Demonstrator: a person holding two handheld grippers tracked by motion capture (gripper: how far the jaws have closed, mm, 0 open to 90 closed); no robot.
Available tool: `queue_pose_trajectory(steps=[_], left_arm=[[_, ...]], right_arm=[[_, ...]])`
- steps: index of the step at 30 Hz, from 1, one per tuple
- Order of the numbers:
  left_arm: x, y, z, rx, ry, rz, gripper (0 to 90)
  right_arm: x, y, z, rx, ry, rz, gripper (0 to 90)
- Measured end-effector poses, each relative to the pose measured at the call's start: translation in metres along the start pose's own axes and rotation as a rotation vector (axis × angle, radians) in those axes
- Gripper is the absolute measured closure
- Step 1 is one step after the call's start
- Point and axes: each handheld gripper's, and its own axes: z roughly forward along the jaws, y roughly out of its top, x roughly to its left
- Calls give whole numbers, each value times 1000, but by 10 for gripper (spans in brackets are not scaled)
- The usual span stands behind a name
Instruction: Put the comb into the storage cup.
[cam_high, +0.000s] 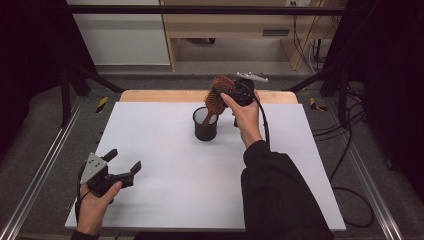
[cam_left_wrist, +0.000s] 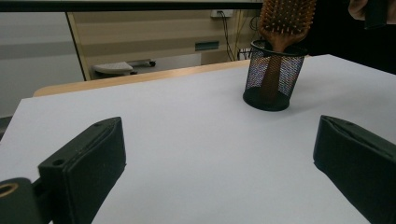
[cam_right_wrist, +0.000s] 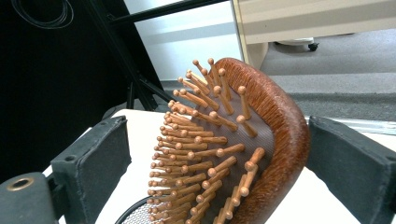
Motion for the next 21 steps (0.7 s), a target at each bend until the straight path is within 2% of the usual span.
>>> queue_pose_trajectory(steps=[9, 21], left_arm=[[0, 0, 0, 0, -1, 0, 26], [0, 0, 0, -1, 1, 0, 25]], right_arm=[[0, 1, -2, 6, -8, -1, 46], [3, 3, -7, -20, 3, -15, 47]])
